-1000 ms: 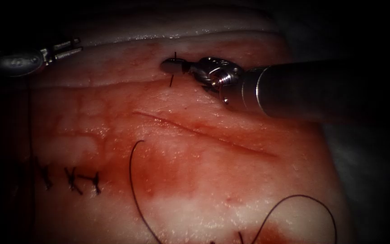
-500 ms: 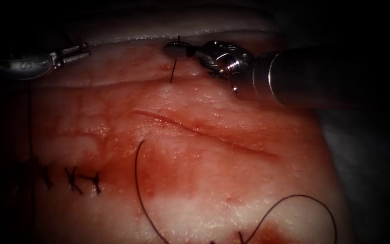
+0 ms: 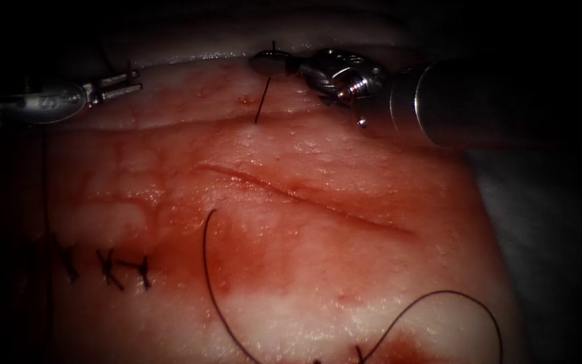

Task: Wound Closure
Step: Adjsut the short suture tail with the right needle driver, then using the left gripper set the needle down.

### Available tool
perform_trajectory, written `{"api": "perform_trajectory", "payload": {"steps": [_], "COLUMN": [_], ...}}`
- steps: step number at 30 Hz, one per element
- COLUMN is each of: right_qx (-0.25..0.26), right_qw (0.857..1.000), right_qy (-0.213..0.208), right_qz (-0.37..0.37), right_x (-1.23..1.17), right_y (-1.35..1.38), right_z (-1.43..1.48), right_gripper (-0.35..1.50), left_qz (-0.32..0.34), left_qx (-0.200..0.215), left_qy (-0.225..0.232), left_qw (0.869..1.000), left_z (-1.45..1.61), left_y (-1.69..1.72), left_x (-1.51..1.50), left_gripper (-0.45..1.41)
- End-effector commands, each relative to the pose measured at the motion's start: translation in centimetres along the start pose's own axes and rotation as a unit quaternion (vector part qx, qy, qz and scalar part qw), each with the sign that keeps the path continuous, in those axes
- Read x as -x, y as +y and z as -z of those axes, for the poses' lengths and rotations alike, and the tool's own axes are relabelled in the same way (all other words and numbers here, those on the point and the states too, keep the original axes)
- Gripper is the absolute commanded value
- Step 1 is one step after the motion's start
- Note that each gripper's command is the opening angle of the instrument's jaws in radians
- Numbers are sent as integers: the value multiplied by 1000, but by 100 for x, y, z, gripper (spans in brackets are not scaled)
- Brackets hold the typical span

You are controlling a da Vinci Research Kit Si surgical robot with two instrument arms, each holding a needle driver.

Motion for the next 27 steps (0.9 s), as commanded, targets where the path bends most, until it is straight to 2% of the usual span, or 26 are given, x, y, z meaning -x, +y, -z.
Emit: {"api": "perform_trajectory", "payload": {"steps": [1,7,8,9,10,11,13,22,23,24,25,26,27], "right_qx": [-2,-7,-14,-28,-32,-43,-54,-47,-44,-41,-40,-40,-39], "right_qw": [1000,1000,1000,999,999,998,997,997,998,997,997,997,997], "right_qy": [2,21,22,27,29,36,47,41,42,46,50,50,55], "right_qz": [4,8,8,8,10,23,27,33,35,38,39,39,42], "right_x": [1,1,0,-1,-2,-7,-16,-58,-65,-69,-76,-76,-80], "right_y": [-2,-3,-3,-2,-2,1,9,39,42,44,47,47,48], "right_z": [-10,-10,-10,-9,-8,-4,9,74,81,87,95,95,101], "right_gripper": [-35,-35,-11,58,78,110,127,128,127,125,120,120,118], "left_qz": [-2,0,-1,1,2,1,3,15,20,28,47,47,64], "left_qx": [2,10,13,16,18,20,25,51,52,50,47,47,45], "left_qy": [1,-1,-1,-2,-4,-4,-8,-21,-22,-22,-22,-22,-25], "left_qw": [1000,1000,1000,1000,1000,1000,1000,998,998,998,998,998,997], "left_z": [-9,-20,-22,-25,-27,-30,-36,-62,-66,-68,-73,-73,-77], "left_y": [0,10,11,13,15,16,19,41,44,45,46,46,45], "left_x": [2,2,3,4,5,7,14,19,20,21,23,23,26], "left_gripper": [-45,-45,-45,-45,-45,-45,-45,-45,-38,-5,39,39,88]}}
